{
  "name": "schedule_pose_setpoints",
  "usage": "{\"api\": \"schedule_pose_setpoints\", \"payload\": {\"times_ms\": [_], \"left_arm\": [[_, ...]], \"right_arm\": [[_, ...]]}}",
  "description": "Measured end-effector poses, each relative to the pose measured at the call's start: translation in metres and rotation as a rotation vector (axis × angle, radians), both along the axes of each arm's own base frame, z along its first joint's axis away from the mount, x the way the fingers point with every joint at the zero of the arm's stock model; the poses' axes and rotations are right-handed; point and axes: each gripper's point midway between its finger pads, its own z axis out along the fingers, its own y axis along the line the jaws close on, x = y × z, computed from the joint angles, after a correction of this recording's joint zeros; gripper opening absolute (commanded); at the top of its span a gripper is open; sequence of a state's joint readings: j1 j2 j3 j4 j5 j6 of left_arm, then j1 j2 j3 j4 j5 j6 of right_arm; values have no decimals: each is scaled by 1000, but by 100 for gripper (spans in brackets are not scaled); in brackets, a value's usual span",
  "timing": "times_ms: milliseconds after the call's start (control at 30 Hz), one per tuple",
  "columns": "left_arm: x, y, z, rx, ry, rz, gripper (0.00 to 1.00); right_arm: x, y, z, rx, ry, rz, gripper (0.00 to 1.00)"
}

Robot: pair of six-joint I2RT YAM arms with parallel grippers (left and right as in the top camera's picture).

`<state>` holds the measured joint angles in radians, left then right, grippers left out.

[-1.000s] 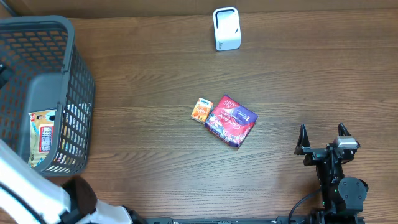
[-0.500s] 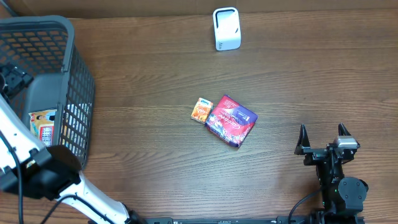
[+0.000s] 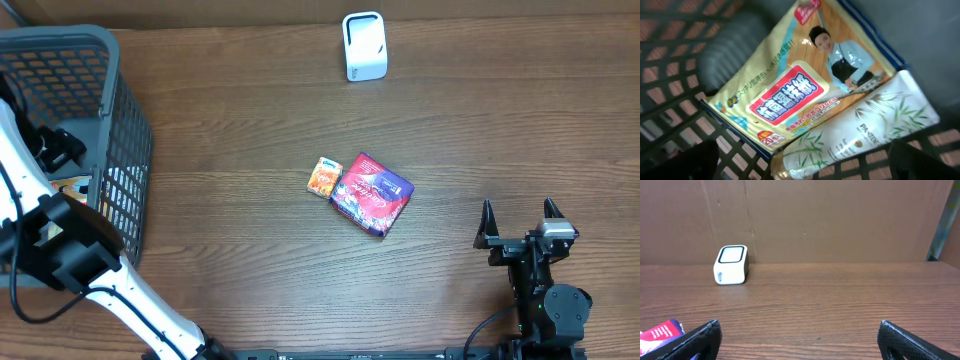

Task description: Scan the item barcode

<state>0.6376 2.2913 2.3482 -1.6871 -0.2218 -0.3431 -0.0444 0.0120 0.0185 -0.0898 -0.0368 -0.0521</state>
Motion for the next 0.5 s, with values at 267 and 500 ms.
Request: {"api": "schedule_pose_setpoints", "payload": {"times_ms": [267, 500], "left_arm": [[-3, -2, -21, -24, 40, 49, 100], [-1, -1, -23, -16, 30, 69, 100]], "right_arm": [[0, 0, 0, 0, 1, 0, 100], [0, 0, 0, 0, 0, 0, 100]]}}
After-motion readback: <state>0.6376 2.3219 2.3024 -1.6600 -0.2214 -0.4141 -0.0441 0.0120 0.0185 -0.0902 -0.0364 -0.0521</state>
